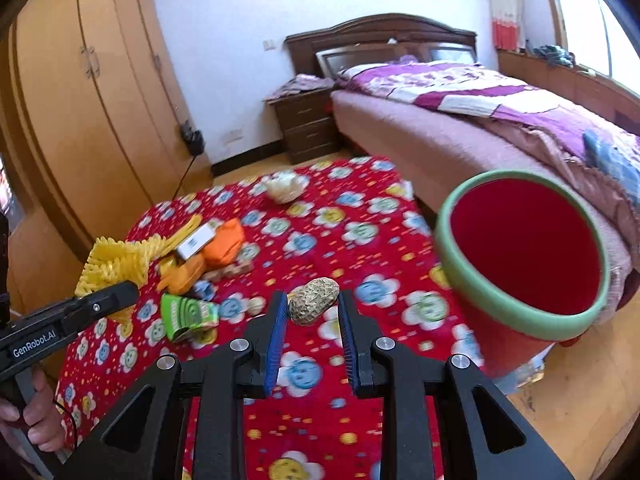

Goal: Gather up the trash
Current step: 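Carry the foam net and peanut over the red bucket and open both tools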

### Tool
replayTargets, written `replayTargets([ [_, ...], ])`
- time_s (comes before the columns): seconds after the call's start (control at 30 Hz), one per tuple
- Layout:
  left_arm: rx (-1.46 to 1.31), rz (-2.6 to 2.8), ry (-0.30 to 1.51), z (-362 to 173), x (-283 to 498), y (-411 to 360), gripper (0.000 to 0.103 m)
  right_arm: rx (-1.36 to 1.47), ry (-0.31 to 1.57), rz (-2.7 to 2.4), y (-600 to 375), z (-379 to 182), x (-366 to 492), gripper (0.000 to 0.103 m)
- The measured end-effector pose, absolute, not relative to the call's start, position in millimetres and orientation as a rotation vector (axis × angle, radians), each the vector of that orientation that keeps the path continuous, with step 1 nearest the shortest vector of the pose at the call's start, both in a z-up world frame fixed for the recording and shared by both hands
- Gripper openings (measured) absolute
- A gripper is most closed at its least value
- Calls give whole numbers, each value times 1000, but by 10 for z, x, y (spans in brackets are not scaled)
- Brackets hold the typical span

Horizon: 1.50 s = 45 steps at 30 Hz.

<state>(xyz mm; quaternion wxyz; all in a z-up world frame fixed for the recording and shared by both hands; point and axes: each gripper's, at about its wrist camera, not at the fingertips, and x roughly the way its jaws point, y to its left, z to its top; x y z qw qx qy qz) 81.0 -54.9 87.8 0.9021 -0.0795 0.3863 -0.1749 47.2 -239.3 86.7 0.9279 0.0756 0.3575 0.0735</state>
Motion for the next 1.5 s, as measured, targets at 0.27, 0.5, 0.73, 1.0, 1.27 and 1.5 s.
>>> replayTargets([
  [0.27,-104,-446,811,947,978,-1058,15,175,699,58,-2878,961,488,26],
  [0.5,-52,-517,820,941,1125,-1573,15,227,698,-16,-3323,916,500,26],
  [0.73,1,-589,847,847,1287,-2094,15,276,716,-82,-3740,786,530,26],
  [1.0,54,-651,864,740,1473,-2666,15,329,739,-130,-4186,620,589,26],
  [1.27,113,-680,888,532,1658,-3105,15,352,759,-143,-4433,477,710,26],
  [1.5,126,-694,900,434,1754,-3280,21,366,765,-151,-4551,409,788,27],
])
